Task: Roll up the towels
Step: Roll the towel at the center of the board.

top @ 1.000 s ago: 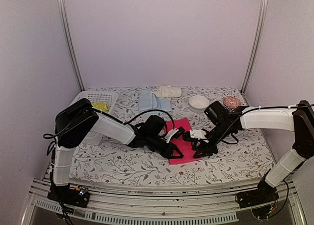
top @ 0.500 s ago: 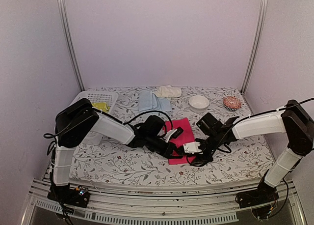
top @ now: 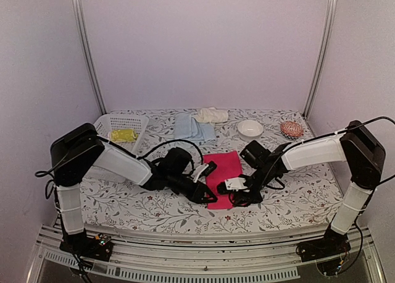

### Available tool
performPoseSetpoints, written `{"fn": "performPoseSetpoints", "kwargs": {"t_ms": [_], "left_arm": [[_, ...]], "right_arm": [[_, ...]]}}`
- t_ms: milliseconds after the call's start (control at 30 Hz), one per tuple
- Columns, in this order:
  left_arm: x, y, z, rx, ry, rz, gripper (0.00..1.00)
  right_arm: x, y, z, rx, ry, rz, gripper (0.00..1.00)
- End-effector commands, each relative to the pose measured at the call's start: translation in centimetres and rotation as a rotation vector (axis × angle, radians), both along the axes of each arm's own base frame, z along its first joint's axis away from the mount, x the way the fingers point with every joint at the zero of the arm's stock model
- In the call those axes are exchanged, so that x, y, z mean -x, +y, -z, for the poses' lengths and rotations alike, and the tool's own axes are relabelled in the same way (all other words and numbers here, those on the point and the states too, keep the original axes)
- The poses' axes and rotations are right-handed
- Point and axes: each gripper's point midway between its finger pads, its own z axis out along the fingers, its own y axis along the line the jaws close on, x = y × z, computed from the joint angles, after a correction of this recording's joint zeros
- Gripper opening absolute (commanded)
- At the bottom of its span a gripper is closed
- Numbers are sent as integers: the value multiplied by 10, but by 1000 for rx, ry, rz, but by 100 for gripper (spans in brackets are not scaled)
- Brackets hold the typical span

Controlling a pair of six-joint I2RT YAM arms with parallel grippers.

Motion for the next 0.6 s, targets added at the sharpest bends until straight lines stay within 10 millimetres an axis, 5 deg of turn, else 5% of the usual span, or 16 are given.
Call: {"fn": "performPoseSetpoints", "kwargs": {"t_ms": [0,233,367,567], "left_arm": [[2,34,-31,9,-224,-75,35],[44,54,-59,-20,-597,-60,37],[70,38,-56,-69,-818,65,38],[68,-3,-43,-162,-1000,223,44]], "right_arm": [[61,-17,-1,64,461,-9,4],[44,-16,-8,71,938,115,4],[28,-9,-7,50,1069,150,4],[24,-10,15,106,1103,190,4]]}}
